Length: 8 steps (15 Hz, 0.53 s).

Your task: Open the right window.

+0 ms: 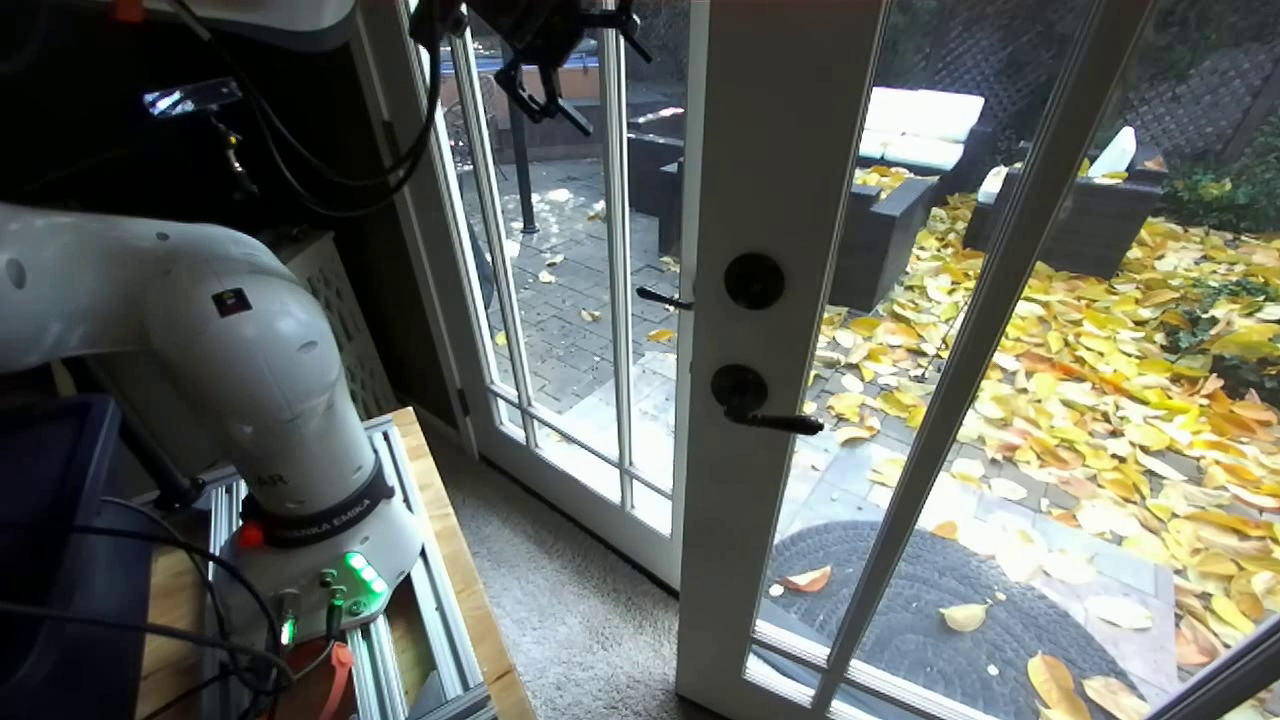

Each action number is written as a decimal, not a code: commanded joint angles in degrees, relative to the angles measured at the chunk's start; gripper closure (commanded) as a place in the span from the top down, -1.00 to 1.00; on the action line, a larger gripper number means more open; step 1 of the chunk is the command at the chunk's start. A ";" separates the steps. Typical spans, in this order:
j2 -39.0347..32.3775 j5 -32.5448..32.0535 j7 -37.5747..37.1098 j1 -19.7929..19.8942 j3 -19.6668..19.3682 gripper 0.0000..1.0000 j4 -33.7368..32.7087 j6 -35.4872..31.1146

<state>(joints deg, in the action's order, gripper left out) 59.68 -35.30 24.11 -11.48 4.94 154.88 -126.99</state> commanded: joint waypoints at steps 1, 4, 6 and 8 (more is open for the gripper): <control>-6.39 -3.69 -5.61 5.54 -0.56 1.00 -2.18 -6.87; -9.37 -6.00 -7.32 9.30 -0.71 1.00 -2.71 -11.24; -10.81 -7.56 -8.06 11.36 -0.35 1.00 -3.03 -12.96; -11.94 -8.86 -8.47 12.49 -0.26 1.00 -3.37 -13.98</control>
<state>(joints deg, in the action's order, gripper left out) 50.72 -40.66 18.01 -0.87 4.32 153.30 -138.98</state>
